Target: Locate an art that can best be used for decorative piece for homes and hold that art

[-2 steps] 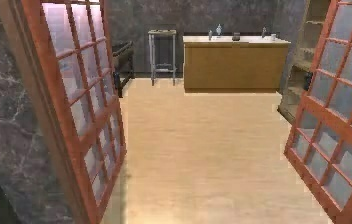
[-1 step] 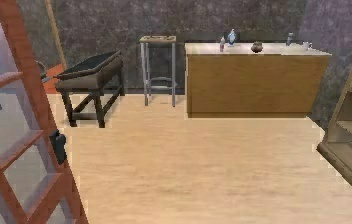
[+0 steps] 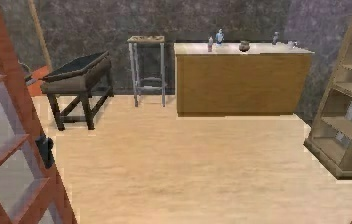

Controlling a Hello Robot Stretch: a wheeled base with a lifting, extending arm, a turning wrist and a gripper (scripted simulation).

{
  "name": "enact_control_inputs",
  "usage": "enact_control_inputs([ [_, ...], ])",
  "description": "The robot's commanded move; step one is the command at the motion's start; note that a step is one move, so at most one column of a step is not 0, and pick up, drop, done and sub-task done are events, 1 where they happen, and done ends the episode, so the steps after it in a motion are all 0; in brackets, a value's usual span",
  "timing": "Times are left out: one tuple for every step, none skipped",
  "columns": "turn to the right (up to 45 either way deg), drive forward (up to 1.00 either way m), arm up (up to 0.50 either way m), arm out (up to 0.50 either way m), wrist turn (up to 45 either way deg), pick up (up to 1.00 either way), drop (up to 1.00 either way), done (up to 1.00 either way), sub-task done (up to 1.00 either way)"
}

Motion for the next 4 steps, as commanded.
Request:
enact_control_inputs([
  [0.0, 1.00, 0.00, 0.00, 0.0, 0.00, 0.00, 0.00, 0.00],
  [0.0, 0.15, 0.00, 0.00, 0.0, 0.00, 0.00, 0.00, 0.00],
  [-42.0, 0.00, 0.00, 0.00, 0.0, 0.00, 0.00, 0.00, 0.00],
  [0.0, 0.45, 0.00, 0.00, 0.0, 0.00, 0.00, 0.00, 0.00],
])
